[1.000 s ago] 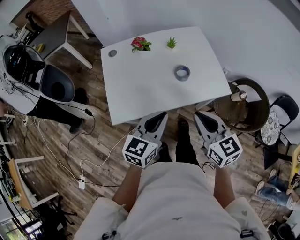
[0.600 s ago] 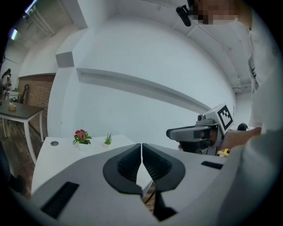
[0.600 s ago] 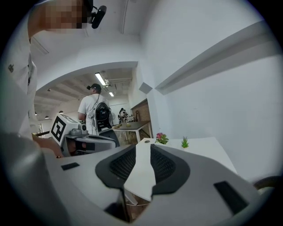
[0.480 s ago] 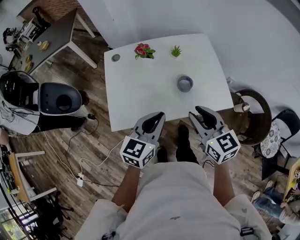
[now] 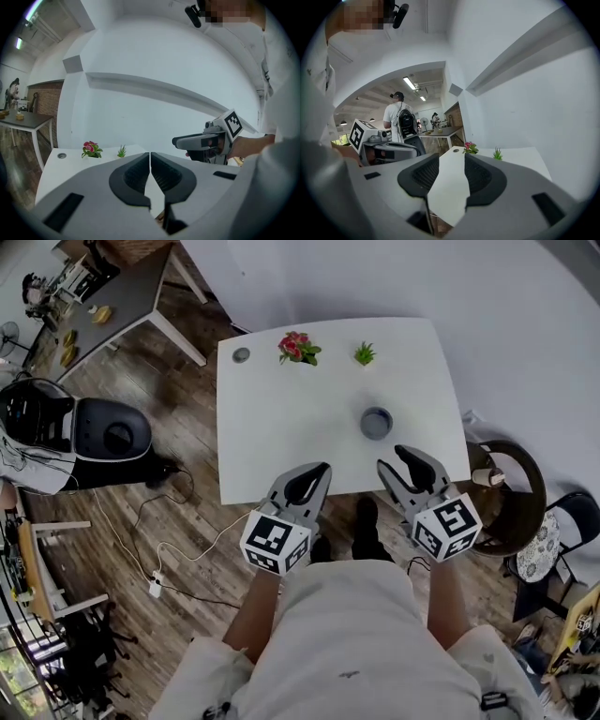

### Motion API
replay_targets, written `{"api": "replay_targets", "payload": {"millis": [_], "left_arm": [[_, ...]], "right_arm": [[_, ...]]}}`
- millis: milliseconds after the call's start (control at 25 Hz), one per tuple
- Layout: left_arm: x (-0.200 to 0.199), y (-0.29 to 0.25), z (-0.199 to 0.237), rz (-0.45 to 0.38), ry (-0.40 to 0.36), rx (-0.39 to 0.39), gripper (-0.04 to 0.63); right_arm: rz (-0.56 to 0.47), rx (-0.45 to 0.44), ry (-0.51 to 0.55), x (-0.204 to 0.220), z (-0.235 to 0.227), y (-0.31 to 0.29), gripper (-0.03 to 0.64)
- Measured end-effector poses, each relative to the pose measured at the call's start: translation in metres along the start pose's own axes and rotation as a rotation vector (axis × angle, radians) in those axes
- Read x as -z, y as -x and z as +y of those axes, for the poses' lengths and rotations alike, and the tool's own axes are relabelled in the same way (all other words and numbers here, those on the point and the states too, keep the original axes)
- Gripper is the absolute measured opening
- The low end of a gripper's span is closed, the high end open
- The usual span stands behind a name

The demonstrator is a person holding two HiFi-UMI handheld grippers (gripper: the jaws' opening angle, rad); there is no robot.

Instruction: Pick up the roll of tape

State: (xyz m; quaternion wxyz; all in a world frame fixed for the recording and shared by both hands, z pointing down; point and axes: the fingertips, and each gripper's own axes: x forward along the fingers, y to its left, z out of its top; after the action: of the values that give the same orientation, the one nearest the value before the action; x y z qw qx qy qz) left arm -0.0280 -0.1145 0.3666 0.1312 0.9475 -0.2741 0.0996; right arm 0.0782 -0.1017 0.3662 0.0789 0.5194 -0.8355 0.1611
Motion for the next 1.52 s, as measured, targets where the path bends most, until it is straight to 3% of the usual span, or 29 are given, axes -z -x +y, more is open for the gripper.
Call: {"api": "replay_targets", "payload": {"millis": [520, 1080, 1520], "left_arm": [[-0.004, -0.034, 0.004, 0.016, 0.042, -0.132, 0.023], [0.007, -0.055, 0.007, 0.036, 0.114, -0.268, 0.023], [0.022, -0.066, 0.010, 0.058, 0.165, -0.317, 0.023]], "right_arm": [[0.089, -0.126, 0.018, 0.007, -0.048, -0.031, 0.204], [0.256, -0.262, 0.097, 0.059, -0.077, -0.071, 0.219], [0.341, -0.277, 0.212, 0.097, -0.095, -0.096, 0.235]]}}
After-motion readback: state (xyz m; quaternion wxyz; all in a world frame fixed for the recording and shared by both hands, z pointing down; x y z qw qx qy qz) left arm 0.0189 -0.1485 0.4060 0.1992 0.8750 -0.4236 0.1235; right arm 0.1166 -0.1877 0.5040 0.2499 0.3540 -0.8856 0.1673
